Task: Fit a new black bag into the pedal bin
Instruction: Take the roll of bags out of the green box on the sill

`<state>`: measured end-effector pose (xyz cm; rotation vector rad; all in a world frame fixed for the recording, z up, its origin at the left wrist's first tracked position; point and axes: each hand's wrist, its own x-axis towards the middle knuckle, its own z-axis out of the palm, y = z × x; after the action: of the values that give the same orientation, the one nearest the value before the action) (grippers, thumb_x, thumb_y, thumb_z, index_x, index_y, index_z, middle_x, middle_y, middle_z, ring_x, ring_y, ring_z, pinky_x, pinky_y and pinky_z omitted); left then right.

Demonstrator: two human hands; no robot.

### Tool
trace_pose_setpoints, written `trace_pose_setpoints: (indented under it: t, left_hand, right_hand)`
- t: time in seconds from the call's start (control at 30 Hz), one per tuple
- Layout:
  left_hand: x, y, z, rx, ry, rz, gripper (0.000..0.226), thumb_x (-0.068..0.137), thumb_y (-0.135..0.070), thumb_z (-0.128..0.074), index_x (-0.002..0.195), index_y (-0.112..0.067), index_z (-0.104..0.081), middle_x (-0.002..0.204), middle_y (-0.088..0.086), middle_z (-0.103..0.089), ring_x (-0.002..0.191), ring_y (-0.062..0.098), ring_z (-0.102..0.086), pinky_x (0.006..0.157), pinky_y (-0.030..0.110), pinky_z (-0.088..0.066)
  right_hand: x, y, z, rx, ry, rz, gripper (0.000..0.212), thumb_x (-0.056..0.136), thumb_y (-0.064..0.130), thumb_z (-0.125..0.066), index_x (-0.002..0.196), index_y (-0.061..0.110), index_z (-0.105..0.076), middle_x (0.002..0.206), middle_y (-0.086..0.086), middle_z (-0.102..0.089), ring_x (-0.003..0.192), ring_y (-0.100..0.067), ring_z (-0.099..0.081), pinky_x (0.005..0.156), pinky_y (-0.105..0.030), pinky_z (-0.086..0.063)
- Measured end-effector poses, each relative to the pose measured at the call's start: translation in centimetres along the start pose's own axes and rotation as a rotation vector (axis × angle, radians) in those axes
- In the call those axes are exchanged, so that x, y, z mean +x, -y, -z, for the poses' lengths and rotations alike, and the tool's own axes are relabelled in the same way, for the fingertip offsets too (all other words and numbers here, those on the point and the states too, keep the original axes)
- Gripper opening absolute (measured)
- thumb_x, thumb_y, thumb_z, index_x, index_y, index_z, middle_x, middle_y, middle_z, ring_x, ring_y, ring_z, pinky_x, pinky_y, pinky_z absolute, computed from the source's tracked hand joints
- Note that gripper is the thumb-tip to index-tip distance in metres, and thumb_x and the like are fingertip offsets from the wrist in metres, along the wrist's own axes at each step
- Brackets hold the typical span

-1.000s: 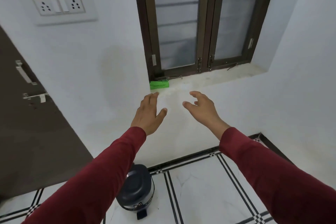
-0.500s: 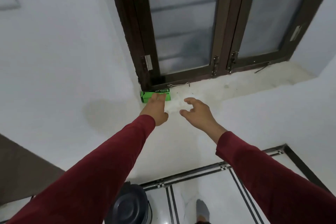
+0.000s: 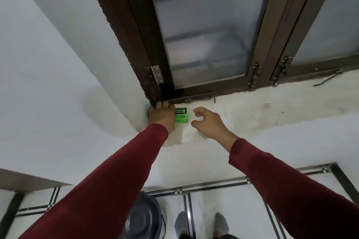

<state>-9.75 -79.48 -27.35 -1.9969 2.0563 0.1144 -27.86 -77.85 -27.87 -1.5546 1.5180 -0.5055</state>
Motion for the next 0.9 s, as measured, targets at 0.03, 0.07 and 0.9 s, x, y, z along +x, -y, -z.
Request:
trace_pose_setpoints:
  t: [0.03,0.07,0.9]
  left_hand:
    - [0.2,0.1,0.1,-0.040,0.008,-0.009,0.062,0.091,-0.024,-0.060,0.150,-0.023,-0.042,0.145,0.007,-0.041,0.134,0.033,-0.039,0.112,0.054,-0.031]
    - [0.4,0.2,0.2,-0.092,0.029,-0.031,0.064,0.090,-0.033,-0.063,0.151,-0.029,-0.042,0.145,0.005,-0.041,0.134,0.032,-0.041,0.112,0.055,-0.030]
    - [2.5,-2.0,4.4,-1.221,-0.008,-0.315,0.067,0.075,0.008,-0.083,0.134,-0.013,-0.059,0.131,0.004,-0.063,0.118,0.016,-0.061,0.093,0.015,-0.050]
  right_hand:
    - [0.4,0.0,0.0,-0.018,-0.007,0.004,0.059,0.091,0.015,-0.065,0.148,0.020,-0.049,0.143,-0.003,-0.058,0.118,-0.018,-0.056,0.086,-0.020,-0.039]
    - [0.6,0.0,-0.1,-0.053,-0.015,0.024,0.065,0.090,0.014,-0.066,0.150,0.021,-0.044,0.145,-0.005,-0.055,0.124,-0.021,-0.056,0.087,-0.020,-0.039]
    - [1.8,-1.5,2.6,0.051,-0.238,0.139,0.062,0.068,0.030,-0.090,0.122,0.028,-0.059,0.106,0.005,-0.070,0.079,-0.009,-0.069,0.064,-0.015,-0.051]
